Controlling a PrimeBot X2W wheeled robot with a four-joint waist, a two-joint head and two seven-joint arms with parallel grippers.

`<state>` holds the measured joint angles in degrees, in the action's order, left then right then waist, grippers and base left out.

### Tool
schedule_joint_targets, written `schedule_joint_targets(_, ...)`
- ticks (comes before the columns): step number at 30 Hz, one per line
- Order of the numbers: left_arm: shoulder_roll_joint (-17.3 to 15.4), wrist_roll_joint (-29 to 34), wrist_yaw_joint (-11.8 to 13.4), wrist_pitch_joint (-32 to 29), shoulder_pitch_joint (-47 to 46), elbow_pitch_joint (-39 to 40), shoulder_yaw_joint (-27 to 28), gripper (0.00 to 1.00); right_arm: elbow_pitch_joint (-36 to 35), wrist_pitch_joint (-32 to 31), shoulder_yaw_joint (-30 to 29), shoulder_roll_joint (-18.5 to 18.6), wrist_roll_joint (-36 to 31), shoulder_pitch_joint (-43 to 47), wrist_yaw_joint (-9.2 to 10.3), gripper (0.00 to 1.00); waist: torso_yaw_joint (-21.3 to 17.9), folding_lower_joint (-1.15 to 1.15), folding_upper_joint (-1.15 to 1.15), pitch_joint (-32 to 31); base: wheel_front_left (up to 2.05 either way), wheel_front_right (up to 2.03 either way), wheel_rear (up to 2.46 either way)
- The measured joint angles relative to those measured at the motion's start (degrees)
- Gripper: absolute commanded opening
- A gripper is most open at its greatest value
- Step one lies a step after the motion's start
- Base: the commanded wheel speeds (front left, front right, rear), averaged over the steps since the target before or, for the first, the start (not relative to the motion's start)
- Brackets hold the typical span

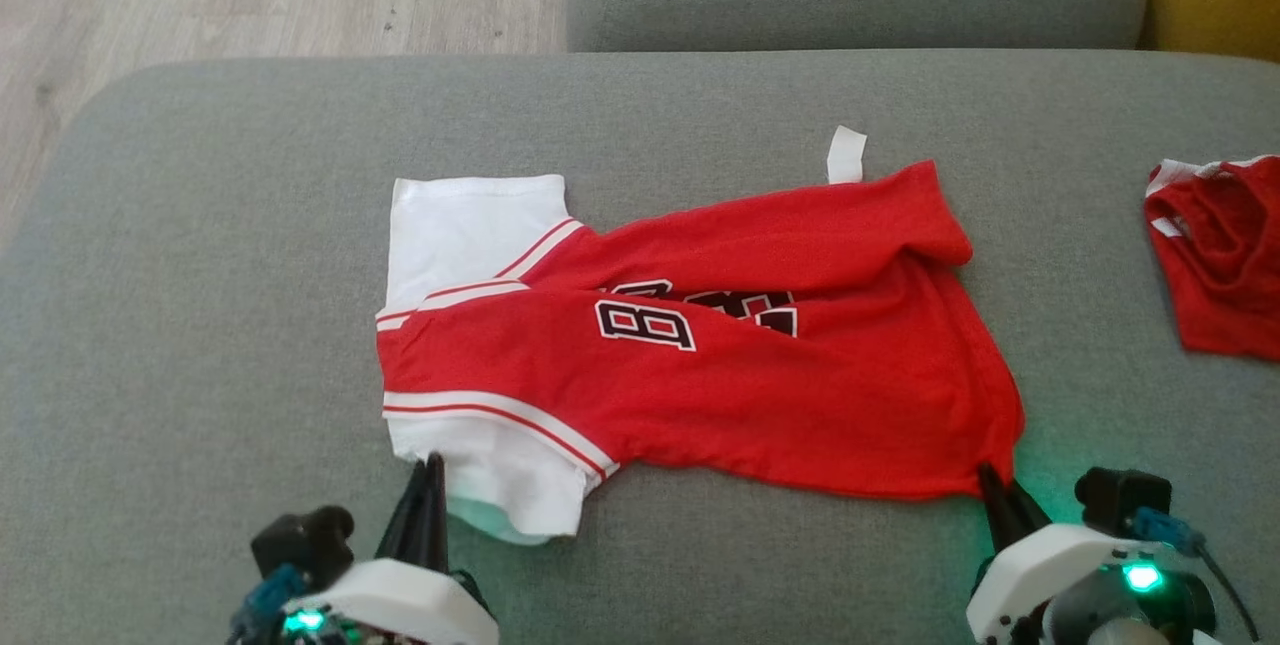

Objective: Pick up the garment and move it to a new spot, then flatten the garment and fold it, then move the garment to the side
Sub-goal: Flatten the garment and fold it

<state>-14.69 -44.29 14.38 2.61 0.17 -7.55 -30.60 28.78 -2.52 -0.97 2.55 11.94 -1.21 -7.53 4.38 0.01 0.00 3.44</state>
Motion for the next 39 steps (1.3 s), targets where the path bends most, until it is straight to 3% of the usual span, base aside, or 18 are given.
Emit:
schedule_joint_targets(6, -1.6, 0.6, 1.3, 0.0, 0.0, 6.7, 0.9, 0.00, -3.6, 1.5, 0.6, 0.0, 2.2, -1.2, 0.00, 0.00, -0.4, 0.00, 0.00, -0.2, 0.00, 0.00, 0.00)
schedule_joint_targets(13, -4.1, 2.6, 2.3, 0.6, -3.3, 15.4, 3.3, 0.00, -14.7, 2.0, 0.5, 0.0, 2.8, -4.2, 0.00, 0.00, -0.9, 0.00, 0.00, -1.1, 0.00, 0.00, 0.00)
schedule_joint_targets(19, -7.5, 5.8, 2.8, 0.0, -10.6, 23.8, 5.8, 0.00, -27.1, -0.1, -0.1, 0.0, 2.4, -6.0, 0.00, 0.00, -1.0, 0.00, 0.00, -2.4, 0.00, 0.00, 0.00)
schedule_joint_targets(28, -13.2, 10.5, 2.2, -7.3, -28.6, 35.8, 8.5, 0.00, -47.3, -5.6, -3.6, 0.4, -0.3, -10.8, 0.00, 0.00, -1.8, -0.01, 0.00, -4.0, 0.00, 0.00, 0.00)
schedule_joint_targets(34, -14.7, 11.5, 1.2, -12.1, -38.8, 36.4, 9.0, 0.00, -54.7, -10.1, -6.1, 0.5, -2.1, -12.4, 0.00, 0.00, -2.3, -0.01, 0.00, -3.1, 0.00, 0.00, 0.00)
schedule_joint_targets(39, -14.0, 9.5, -1.0, -15.6, -46.9, 30.8, 8.5, 0.00, -56.4, -13.5, -7.0, 0.6, -2.9, -16.5, 0.00, 0.00, -2.5, -0.01, 0.00, 0.5, 0.00, 0.00, 0.00)
